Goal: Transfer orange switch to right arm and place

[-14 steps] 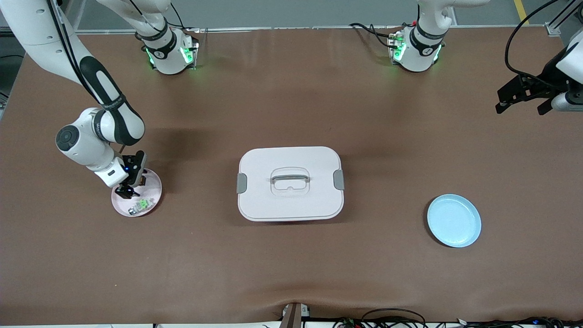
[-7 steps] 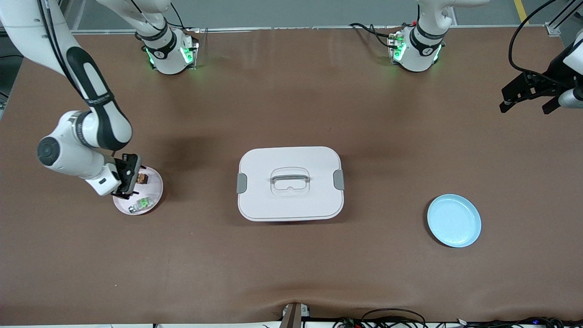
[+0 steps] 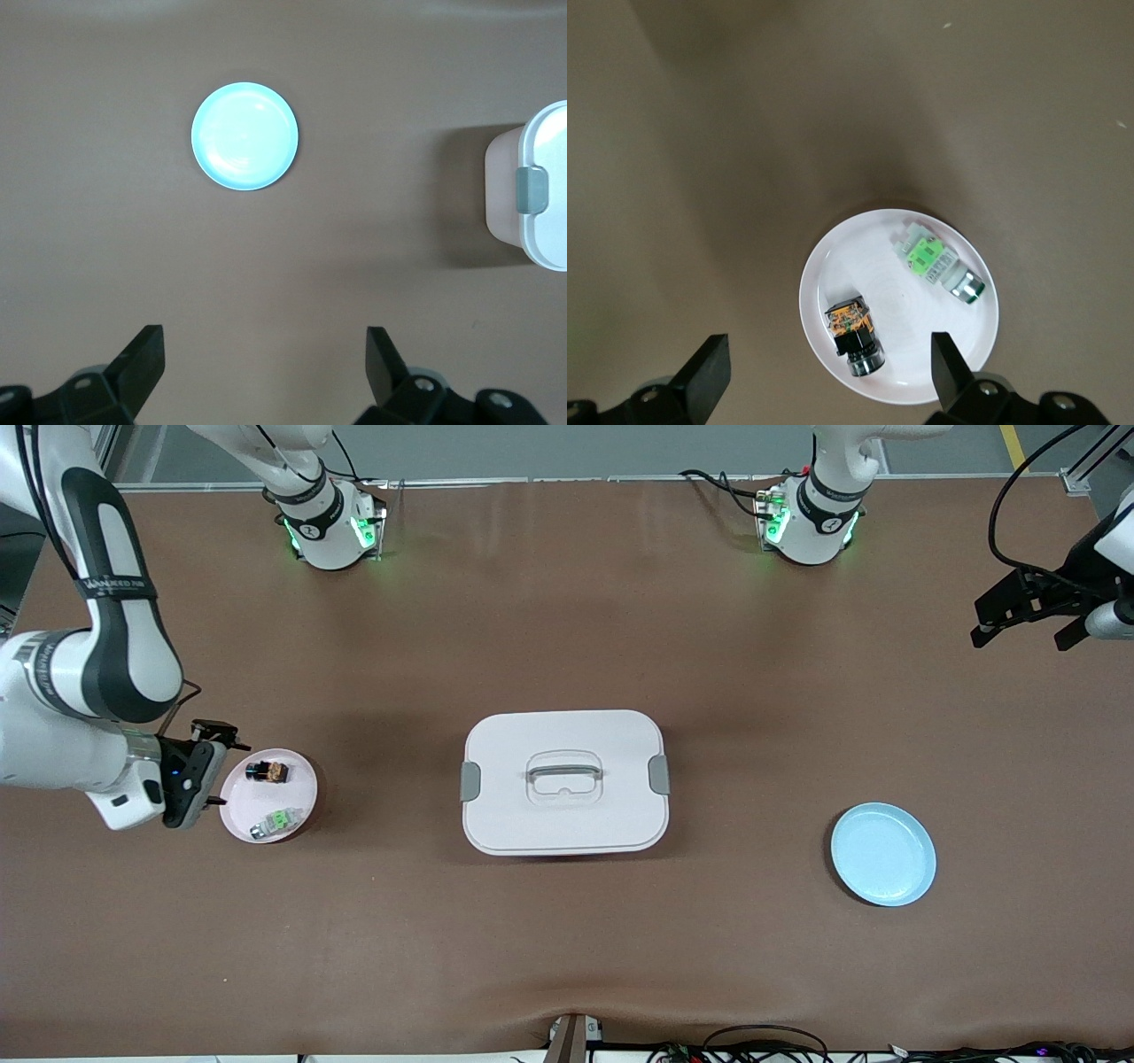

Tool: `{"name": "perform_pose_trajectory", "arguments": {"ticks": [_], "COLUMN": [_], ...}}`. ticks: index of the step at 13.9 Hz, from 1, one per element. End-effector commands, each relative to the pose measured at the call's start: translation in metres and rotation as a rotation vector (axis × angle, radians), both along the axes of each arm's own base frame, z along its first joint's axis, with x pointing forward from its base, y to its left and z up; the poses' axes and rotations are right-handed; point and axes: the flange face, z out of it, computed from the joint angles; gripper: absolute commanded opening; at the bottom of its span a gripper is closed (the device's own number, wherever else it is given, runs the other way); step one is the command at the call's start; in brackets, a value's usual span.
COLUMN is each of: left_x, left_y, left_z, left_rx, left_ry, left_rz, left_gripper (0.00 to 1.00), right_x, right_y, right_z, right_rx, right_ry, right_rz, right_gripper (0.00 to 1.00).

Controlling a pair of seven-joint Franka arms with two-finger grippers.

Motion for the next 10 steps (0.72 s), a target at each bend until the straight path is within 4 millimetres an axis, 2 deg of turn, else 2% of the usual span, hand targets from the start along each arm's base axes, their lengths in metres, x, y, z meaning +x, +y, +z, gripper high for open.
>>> {"name": "perform_pose_trajectory", "arguments": {"ticks": [1, 6, 7, 9, 10], "left_x": [-0.001, -0.001, 0.000, 0.008, 0.008], "left_y": [0.001, 0.001, 0.000, -0.002, -0.001], "left_z": [0.003, -0.010, -0.013, -0.022, -0.022], "left_rx": [0.007, 0.010, 0.011, 0.012, 0.013], "left_ry": [0.025, 0.088, 0.094, 0.109, 0.109], "left_rz": [0.006, 0.067, 0.064, 0.057, 0.056], "left_gripper": [1.00, 1.00, 1.00, 1.00, 1.00], "right_x": [0.003, -0.001, -0.002, -0.004, -0.006], "right_y": [0.006, 0.037, 0.038, 0.044, 0.036], "right_z": [0.036, 0.063, 0.071, 0.082, 0.089], "right_rx": [-0.087, -0.200, -0.216, -0.235, -0.236], "right_ry": [0.050, 0.094, 0.085, 0.067, 0.074], "right_rz": [-0.190, -0.572, -0.654, -0.663, -0.726], "right_gripper": [1.00, 1.00, 1.00, 1.00, 1.00]}}
